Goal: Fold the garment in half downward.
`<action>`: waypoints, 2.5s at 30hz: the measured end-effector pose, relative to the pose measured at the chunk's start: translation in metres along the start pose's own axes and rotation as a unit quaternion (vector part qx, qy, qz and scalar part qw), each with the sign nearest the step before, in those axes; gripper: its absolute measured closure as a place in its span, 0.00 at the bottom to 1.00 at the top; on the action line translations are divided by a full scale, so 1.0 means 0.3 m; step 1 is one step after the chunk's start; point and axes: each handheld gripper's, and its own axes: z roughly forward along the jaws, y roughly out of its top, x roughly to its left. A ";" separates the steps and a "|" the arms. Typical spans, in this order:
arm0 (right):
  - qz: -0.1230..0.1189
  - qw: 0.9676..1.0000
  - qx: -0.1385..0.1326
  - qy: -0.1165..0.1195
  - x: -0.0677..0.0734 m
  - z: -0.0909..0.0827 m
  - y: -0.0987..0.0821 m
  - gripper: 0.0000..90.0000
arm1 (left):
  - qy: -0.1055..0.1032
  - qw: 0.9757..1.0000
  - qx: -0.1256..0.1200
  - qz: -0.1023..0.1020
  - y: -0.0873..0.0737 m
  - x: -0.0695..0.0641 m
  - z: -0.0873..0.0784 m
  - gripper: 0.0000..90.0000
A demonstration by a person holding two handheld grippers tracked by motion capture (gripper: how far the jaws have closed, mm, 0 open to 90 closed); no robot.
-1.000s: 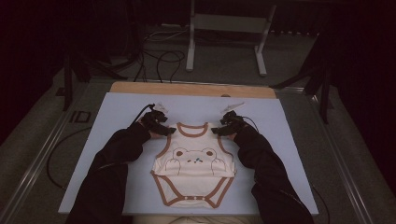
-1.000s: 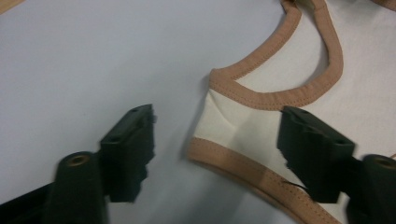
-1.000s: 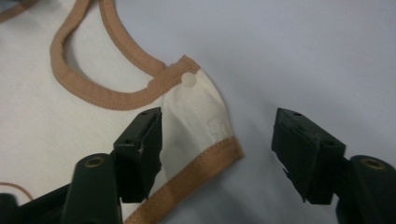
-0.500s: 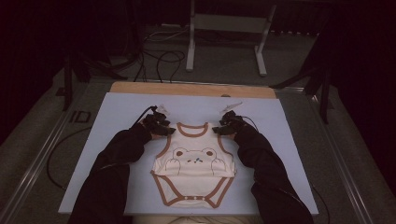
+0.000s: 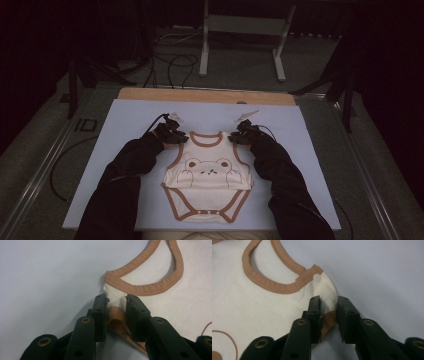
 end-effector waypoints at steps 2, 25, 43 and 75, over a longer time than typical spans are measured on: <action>-0.002 1.000 0.002 0.000 0.004 0.000 0.002 0.86 | -0.003 1.000 0.002 -0.001 0.003 -0.004 0.001 0.84; -0.010 1.000 0.011 -0.009 0.023 -0.022 0.023 0.90 | 0.002 1.000 -0.008 0.005 0.010 -0.018 -0.015 0.98; -0.019 0.999 -0.020 -0.017 0.028 -0.093 0.051 0.90 | 0.014 0.999 -0.029 0.007 0.055 -0.032 -0.094 0.98; -0.033 0.995 -0.087 -0.049 0.014 -0.247 0.182 0.90 | 0.049 0.993 -0.104 0.028 0.196 -0.032 -0.291 0.98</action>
